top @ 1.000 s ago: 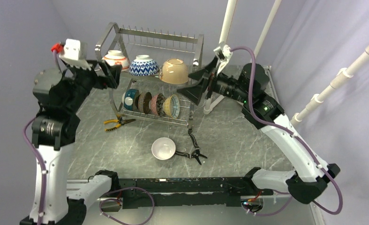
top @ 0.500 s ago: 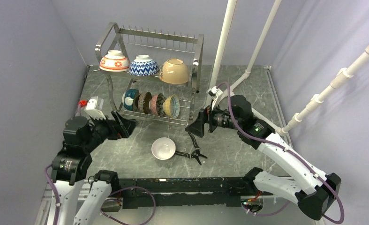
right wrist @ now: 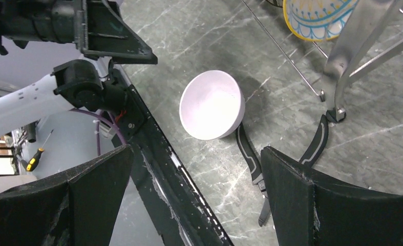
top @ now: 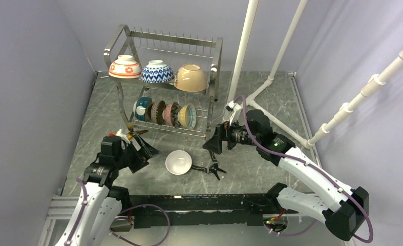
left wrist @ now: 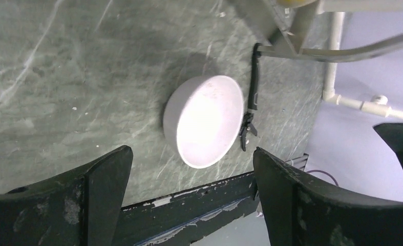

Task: Load the bowls into the dish rack
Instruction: Pick up the bowl from the center of the board.

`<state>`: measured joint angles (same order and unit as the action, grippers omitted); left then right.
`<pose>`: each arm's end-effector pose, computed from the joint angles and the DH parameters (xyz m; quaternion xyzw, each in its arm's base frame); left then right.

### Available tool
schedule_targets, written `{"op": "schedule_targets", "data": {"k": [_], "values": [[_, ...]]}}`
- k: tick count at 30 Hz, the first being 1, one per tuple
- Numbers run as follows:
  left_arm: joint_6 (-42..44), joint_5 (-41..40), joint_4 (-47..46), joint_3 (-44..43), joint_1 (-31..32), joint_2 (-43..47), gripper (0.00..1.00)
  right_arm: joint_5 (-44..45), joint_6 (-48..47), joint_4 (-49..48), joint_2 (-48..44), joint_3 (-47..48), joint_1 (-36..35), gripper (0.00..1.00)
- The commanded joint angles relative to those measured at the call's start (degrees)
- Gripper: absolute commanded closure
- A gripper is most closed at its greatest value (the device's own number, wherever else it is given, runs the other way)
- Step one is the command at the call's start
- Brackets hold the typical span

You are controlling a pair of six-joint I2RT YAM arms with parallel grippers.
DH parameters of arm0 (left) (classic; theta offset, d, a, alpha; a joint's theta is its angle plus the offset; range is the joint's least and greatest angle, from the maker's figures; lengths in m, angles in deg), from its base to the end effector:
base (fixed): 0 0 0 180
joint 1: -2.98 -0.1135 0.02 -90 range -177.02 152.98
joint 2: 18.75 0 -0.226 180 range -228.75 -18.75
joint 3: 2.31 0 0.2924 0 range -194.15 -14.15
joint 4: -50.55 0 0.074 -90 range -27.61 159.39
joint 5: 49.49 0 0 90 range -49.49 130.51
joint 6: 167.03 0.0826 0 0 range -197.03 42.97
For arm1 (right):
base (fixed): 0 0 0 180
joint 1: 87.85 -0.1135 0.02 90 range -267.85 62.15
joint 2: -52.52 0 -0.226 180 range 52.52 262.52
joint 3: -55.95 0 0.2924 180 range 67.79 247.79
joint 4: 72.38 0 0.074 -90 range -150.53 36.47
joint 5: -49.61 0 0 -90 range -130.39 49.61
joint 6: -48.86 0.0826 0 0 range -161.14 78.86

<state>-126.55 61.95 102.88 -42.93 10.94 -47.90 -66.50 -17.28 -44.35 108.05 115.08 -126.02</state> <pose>0.2170 -0.0608 0.1830 -0.2447 0.8629 -0.3448 0.2769 0.2282 0.2256 0.2569 -0.2234 0.7974 0.4346 0.3542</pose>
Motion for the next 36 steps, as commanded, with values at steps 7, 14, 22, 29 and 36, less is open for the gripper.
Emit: {"op": "schedule_targets", "data": {"k": [7, 14, 22, 29, 36], "values": [[-3.96, 1.88, -20.81, 6.07, 5.85, -16.41, 0.15, 2.06, 2.48, -5.63, 0.24, -4.6, 0.19, 0.01], [-2.73, -2.34, -29.35, 4.86, 13.98, -30.4, 0.33, 5.49, 3.57, -2.59, 2.7, -5.02, 0.15, 0.01], [0.76, -8.12, -27.4, 1.38, 19.75, -36.58, 0.69, 6.01, 9.01, -7.42, 4.85, -11.39, 0.2, 0.01], [2.26, -15.77, -21.45, -1.88, 25.71, -31.38, 0.94, 3.02, 13.15, -14.18, 7.4, -14.93, 0.04, 0.02], [3.0, -26.35, -13.58, -8.6, 35.64, -30.64, 0.97, -0.89, 16.23, -20.04, 9.87, -15.05, -1.9, 0.03]]}}
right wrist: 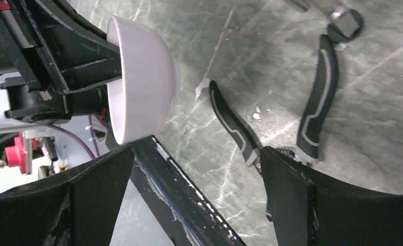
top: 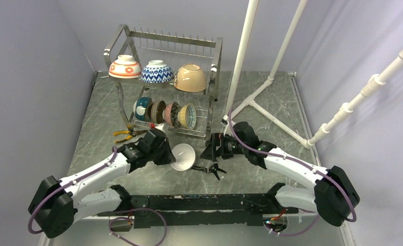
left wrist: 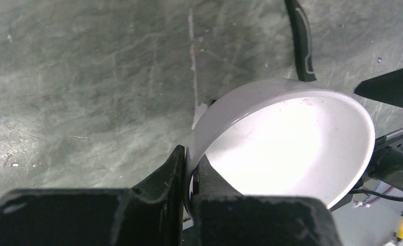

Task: Load the bowls into the dish rack
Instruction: Pick up the bowl from the center of the board, then adjust the dish rack at the center of the board.

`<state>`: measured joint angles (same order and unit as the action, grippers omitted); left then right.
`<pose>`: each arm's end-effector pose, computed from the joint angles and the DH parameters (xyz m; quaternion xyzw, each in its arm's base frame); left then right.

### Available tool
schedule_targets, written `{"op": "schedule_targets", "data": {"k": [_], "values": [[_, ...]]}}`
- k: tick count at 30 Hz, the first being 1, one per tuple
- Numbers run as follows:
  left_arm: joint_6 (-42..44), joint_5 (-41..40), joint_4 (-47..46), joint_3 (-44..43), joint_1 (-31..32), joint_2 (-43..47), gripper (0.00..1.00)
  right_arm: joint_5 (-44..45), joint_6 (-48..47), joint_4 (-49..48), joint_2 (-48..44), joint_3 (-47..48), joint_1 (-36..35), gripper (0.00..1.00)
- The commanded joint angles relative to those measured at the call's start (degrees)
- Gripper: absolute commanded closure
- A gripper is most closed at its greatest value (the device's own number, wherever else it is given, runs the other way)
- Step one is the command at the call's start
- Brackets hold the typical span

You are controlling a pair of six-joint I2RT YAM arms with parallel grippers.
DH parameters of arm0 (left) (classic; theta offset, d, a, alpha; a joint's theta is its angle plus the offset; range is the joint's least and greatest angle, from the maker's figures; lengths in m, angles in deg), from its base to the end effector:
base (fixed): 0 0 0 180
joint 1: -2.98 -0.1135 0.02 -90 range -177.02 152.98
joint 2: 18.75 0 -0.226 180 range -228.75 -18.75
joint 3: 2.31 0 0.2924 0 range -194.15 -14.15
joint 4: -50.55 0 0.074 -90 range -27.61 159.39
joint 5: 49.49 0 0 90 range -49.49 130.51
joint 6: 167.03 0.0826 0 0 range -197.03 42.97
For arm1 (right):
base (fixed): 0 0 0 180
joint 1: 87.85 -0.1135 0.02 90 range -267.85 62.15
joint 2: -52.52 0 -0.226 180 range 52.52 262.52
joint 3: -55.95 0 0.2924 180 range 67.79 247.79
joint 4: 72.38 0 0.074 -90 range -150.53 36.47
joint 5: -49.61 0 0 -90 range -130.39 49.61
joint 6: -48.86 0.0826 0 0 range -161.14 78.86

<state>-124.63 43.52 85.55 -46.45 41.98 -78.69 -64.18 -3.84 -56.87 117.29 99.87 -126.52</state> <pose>0.2204 -0.1840 0.1082 -0.0618 0.9397 -0.2480 0.2271 0.2270 0.2243 0.1252 -0.1034 0.8721 0.4167 0.2348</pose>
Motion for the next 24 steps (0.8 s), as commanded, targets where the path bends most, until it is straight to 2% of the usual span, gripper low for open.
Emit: {"op": "schedule_targets", "data": {"k": [1, 8, 15, 17, 21, 24], "values": [[1.09, -8.86, 4.04, -5.96, 6.06, -0.73, 0.97, -3.41, 3.21, -8.13, 0.76, 0.17, -1.73, 0.03], [2.2, -15.09, 7.91, -15.9, 15.37, -11.95, 0.97, -1.85, 3.26, -7.27, 2.21, 1.09, -3.68, 0.06], [0.95, -16.61, 7.71, -18.11, 17.88, -14.28, 0.97, 2.66, 0.16, -0.33, 1.5, 2.1, -3.78, 0.15], [0.84, -15.97, 6.32, -17.54, 17.9, -13.56, 0.97, 2.75, -0.62, -0.06, 1.32, 2.2, -3.8, 0.21], [0.36, -15.32, 4.79, -17.28, 17.92, -12.64, 0.92, 1.77, -1.59, -0.35, 2.2, 2.87, -3.84, 0.42], [-0.18, -15.7, 4.67, -17.34, 17.88, -12.61, 0.88, 1.63, -2.36, -0.38, 2.79, 3.26, -3.78, 0.67]]}}
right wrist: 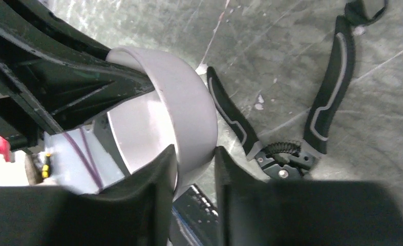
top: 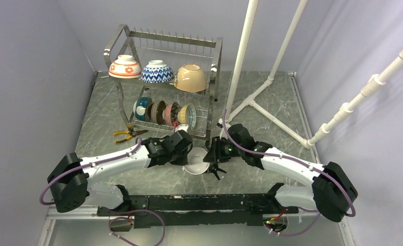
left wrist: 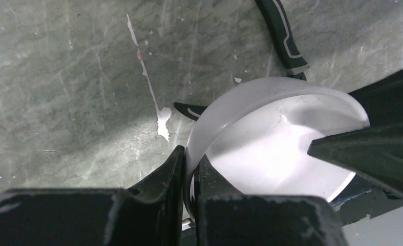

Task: Load the bowls into the dish rack
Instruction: Adjust the dish rack at the center of the board.

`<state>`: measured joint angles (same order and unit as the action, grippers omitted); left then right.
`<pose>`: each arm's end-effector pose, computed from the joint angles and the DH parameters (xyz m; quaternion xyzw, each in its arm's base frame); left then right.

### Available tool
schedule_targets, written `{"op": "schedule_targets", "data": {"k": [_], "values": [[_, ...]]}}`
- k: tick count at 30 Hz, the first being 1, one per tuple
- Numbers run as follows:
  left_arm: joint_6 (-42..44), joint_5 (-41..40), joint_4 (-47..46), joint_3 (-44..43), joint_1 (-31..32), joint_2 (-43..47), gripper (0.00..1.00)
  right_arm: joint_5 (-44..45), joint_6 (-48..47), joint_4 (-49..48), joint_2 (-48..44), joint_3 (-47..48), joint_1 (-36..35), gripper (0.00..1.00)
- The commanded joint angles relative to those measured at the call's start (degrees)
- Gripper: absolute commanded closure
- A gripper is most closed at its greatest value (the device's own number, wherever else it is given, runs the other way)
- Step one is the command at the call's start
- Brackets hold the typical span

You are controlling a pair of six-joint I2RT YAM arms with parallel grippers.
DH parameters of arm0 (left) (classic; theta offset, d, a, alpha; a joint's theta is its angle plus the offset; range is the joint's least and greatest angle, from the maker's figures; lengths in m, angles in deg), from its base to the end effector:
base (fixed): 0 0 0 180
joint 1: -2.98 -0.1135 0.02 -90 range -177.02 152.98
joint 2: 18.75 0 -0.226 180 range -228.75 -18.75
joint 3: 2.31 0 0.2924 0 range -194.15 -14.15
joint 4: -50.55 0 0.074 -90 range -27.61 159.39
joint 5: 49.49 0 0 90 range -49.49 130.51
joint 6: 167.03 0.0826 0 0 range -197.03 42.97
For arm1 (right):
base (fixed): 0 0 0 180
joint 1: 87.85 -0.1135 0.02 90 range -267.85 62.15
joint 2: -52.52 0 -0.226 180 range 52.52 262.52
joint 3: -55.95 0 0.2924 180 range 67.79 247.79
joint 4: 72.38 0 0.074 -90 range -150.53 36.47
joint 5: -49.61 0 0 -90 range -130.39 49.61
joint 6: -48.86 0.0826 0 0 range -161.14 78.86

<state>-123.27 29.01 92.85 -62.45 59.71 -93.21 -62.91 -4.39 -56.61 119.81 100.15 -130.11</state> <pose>0.1937 -0.2652 0.1295 0.0585 0.9517 -0.1638 0.2530 0.2146 0.2378 0.1130 -0.1267 0.8796 0.4052 0.2146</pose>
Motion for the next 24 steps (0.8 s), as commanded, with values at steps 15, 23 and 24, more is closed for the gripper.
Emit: {"op": "schedule_targets", "data": {"k": [15, 23, 24], "values": [[-6.37, 1.89, -13.58, 6.79, -0.18, 12.7, 0.06, 4.5, -4.78, -0.27, -4.42, 2.47, 0.26, 1.0], [-11.93, 20.33, -31.06, 16.3, -7.34, 18.85, 0.06, 0.01, -4.59, -3.69, -5.77, 1.79, 1.84, 1.0], [-13.36, 23.76, -33.81, 17.39, -8.21, 18.83, 0.06, -0.58, -4.44, -3.74, -5.98, 1.85, 1.94, 1.0]]}}
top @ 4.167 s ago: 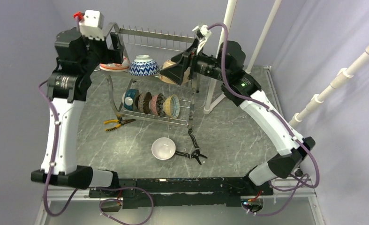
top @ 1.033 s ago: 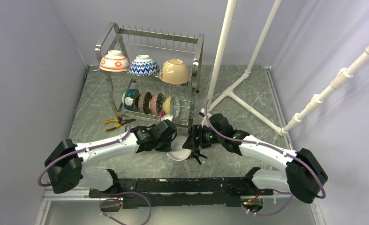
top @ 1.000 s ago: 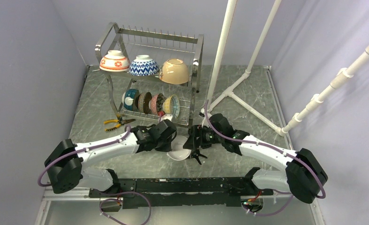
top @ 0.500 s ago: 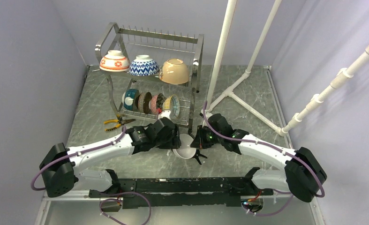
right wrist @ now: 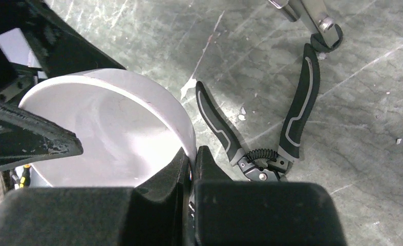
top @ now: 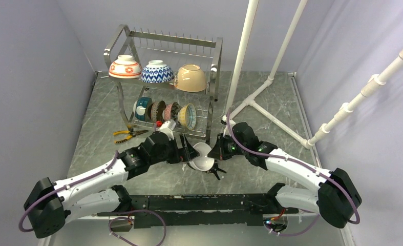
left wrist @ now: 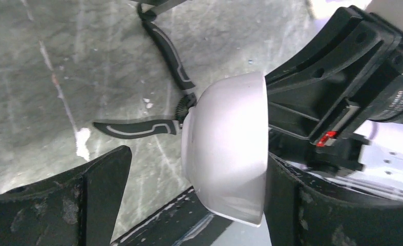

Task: Load the bowls into the dish rack
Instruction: Adjust the dish rack at the center of the board.

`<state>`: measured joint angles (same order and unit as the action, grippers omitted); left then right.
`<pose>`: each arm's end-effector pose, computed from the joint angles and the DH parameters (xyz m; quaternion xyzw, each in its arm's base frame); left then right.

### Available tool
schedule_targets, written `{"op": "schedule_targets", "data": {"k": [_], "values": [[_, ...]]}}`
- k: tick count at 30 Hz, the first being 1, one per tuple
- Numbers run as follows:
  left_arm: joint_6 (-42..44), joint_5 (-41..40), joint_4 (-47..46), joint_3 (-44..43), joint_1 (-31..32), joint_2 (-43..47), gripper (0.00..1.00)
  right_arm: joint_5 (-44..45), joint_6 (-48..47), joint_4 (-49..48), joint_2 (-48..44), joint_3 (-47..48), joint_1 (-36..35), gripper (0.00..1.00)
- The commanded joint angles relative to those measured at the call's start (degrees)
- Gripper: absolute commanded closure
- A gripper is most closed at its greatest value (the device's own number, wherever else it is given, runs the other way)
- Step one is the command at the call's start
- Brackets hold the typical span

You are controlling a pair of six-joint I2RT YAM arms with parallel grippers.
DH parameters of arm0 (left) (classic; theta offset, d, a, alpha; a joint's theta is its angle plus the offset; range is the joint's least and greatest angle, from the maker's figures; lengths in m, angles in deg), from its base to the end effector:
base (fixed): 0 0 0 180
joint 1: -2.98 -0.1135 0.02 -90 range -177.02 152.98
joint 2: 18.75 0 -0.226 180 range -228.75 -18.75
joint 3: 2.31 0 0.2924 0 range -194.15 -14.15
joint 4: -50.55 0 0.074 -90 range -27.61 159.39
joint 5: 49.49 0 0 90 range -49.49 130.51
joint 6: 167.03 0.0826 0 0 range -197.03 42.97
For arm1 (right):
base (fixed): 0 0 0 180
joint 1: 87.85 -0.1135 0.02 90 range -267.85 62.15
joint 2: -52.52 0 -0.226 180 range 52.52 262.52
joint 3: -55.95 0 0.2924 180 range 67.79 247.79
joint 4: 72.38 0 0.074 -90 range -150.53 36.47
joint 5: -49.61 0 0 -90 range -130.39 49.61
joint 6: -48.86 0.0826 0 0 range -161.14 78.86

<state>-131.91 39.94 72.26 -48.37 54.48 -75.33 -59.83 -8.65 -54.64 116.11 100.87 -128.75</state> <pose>0.1970 -0.2464 0.1652 -0.0282 0.8751 -0.3841 0.2929 0.2229 0.2295 0.1322 -0.1404 0.8719 0.3864 0.2662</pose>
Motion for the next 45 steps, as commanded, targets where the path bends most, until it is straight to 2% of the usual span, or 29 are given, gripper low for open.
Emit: {"op": "schedule_targets", "data": {"k": [1, 5, 11, 14, 16, 21, 26, 36, 38, 40, 44, 45], "values": [[-5.73, 14.96, -15.64, 4.36, -3.74, 0.78, 0.06, -4.11, 0.05, -5.7, -2.57, 1.26, 0.69, 1.0], [-8.1, 19.81, -23.37, 7.35, -4.57, -0.52, 0.06, -5.43, 0.5, -5.7, -3.36, 2.8, 0.93, 1.0], [-7.28, 23.61, -23.99, 5.26, -4.57, -3.39, 0.06, -5.54, 1.0, -5.67, -4.68, 4.04, 0.99, 1.0], [-7.09, 25.18, -23.9, 4.31, -4.58, -4.76, 0.1, -5.31, 0.52, -5.17, -4.4, 4.74, 0.94, 1.0], [-6.89, 24.79, -22.45, 3.81, -4.57, -4.21, 0.11, -4.48, 0.28, -4.54, -4.36, 5.08, 0.99, 1.0], [-5.88, 20.84, -16.58, 3.25, -4.57, 0.97, 0.06, -2.13, -0.44, -2.68, -4.19, 5.62, 0.93, 1.0], [-5.81, 20.13, -15.4, 3.61, -4.57, 4.06, 0.06, -2.47, -0.2, -2.73, -3.19, 6.02, 0.96, 1.0], [-5.97, 21.05, -18.81, 4.21, -4.57, 2.68, 0.19, -4.26, 0.36, -3.76, -2.75, 6.43, 0.93, 1.0], [-5.86, 20.81, -18.47, 4.08, -4.57, 2.45, 0.23, -4.2, 0.3, -3.5, -2.9, 6.67, 0.92, 1.0], [-5.78, 20.77, -18.82, 4.24, -4.57, 2.35, 0.32, -4.13, 0.14, -3.31, -3.03, 6.89, 0.92, 1.0], [-5.66, 19.58, -16.91, 3.44, -4.57, 2.97, 0.68, -3.63, 0.05, -3.1, -3.62, 6.9, 0.98, 1.0], [-5.22, 18.92, -15.57, 2.93, -4.57, 3.3, 0.74, -3.45, 0.09, -2.97, -3.84, 7.0, 0.97, 0.98]]}}
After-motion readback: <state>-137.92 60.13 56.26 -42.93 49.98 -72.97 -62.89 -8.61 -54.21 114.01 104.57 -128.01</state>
